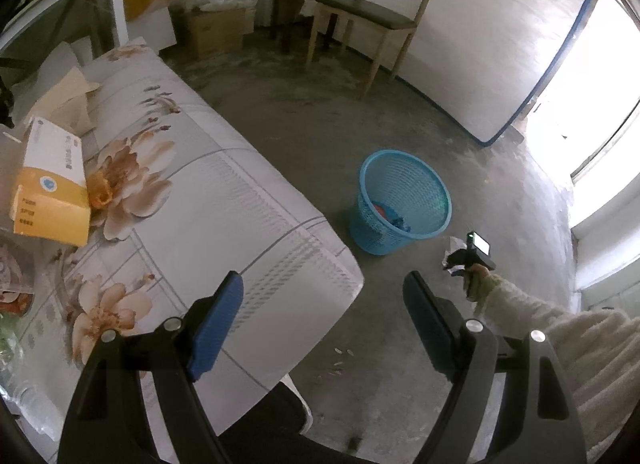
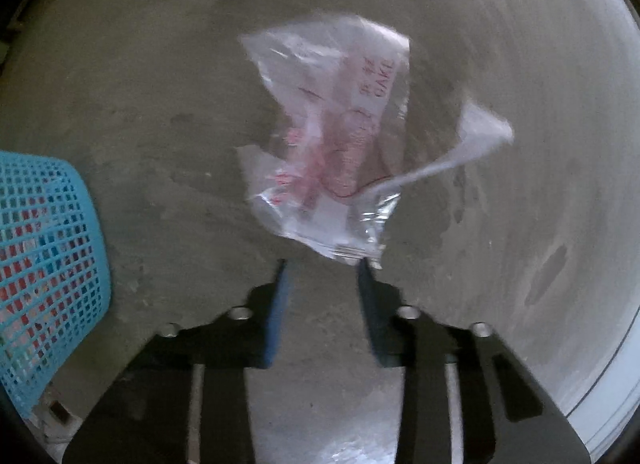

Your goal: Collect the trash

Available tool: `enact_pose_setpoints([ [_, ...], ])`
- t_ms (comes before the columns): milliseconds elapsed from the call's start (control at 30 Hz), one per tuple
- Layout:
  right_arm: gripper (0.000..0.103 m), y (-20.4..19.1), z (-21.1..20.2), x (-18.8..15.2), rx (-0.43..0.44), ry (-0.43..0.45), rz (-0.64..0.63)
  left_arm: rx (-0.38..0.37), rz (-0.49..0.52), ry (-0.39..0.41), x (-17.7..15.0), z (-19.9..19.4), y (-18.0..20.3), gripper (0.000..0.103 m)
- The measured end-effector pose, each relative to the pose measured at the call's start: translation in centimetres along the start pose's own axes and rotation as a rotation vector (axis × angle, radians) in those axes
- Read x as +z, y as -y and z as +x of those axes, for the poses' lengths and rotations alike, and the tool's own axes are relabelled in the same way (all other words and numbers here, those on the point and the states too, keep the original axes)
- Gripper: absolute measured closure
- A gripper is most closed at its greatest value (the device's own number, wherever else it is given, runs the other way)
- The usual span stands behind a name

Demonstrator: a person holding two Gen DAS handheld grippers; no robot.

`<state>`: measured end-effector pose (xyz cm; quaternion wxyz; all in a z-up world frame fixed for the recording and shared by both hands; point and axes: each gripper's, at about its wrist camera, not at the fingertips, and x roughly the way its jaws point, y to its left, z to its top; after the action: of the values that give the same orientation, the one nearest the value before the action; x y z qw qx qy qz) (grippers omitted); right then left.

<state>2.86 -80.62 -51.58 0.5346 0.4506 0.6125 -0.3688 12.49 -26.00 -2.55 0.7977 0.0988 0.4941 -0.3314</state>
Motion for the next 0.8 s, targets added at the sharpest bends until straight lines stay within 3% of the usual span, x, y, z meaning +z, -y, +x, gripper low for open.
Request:
enact_pose_setpoints([
  [67,0.099,1.1,0.2,0.1,0.007,-0.01,0.019,0.008,-0.008,0.009,0.0,-0.3,-0.2,0.023],
  [133,0.102,2.0,0.0,0.2,0.019,0.001,0.028,0.006,-0.015,0.018,0.2,-0.4,-0.5,0.023],
  [433,0.103,4.8,-4.1,-0.8,0.163,0.144,0.021,-0.001,-0.021,0.017,0.4,-0.3,-0.3,0.023],
  [500,0.095,4.5,-5.4,-0.6,0.11,0.201,-0.064,0.003,-0.013,0.015,0.5,-0.2,-0.1,0.023],
  [567,0.038,3.8,-6.4,0.2,0.09,0.214,-0.092,0.002,-0.012,0.013,0.6,-0.2,0.1,0.023],
  [600,0.028,3.6,-6.9,0.6,0.071,0.235,-0.09,0.005,-0.012,0.013,0.6,-0.1,0.2,0.023],
  [667,0.02,3.8,-6.6,1.4,0.025,0.269,-0.075,0.011,-0.01,0.011,0.6,-0.1,0.1,0.023],
  [800,0.02,2.8,-4.5,3.6,-0.01,0.186,-0.064,0.034,-0.014,0.002,0.6,0.2,0.1,0.023],
])
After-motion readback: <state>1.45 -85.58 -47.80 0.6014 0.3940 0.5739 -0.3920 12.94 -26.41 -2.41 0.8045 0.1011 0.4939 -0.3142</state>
